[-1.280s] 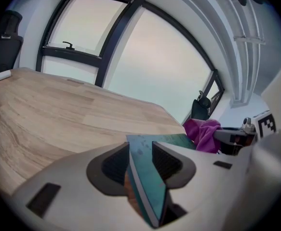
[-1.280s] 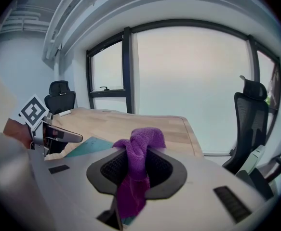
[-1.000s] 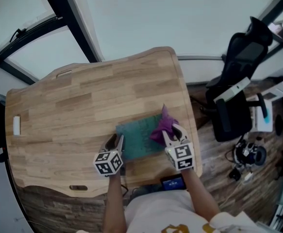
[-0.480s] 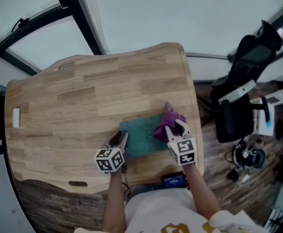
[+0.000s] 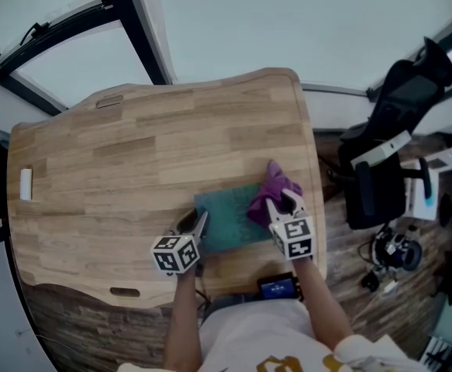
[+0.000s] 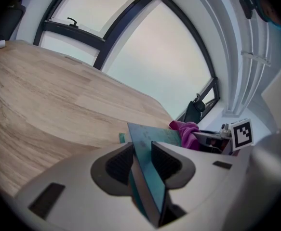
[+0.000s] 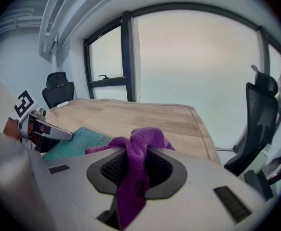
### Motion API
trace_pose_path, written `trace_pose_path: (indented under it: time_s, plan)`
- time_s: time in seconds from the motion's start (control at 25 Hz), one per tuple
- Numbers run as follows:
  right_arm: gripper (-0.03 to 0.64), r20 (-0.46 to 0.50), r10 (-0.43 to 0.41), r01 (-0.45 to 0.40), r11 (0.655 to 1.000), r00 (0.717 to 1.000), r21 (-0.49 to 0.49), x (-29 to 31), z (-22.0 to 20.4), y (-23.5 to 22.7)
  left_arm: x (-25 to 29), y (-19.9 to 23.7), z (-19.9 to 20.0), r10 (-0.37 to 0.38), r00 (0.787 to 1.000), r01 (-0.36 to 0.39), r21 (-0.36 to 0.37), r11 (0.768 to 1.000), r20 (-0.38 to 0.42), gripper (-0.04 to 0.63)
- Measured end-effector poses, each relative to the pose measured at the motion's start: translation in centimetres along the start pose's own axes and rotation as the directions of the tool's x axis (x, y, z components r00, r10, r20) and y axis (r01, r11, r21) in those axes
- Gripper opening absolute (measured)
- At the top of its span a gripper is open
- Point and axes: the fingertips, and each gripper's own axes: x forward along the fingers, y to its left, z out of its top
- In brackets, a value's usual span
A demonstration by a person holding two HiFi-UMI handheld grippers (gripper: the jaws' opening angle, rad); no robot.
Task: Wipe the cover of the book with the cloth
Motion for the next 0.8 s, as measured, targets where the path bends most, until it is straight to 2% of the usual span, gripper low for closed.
trace_pose_path:
  time_s: [0.28,0.8]
  plan:
    - [0.075,-0.062,0.043,-0.04,0.998,0.997,0.049,0.8,-0.6,0.0,0.0,0.1,0.0,0.002,1.0,-0.002,0.005,1.0,-0.004,0.12]
    - [0.075,-0.12,0.039,-0.034,0.999,0.992,0.039,1.3,-0.8,-0.2,0.2,0.1,-0.1,-0.008,1.0,0.008,0.009,1.0,-0.008,0.12]
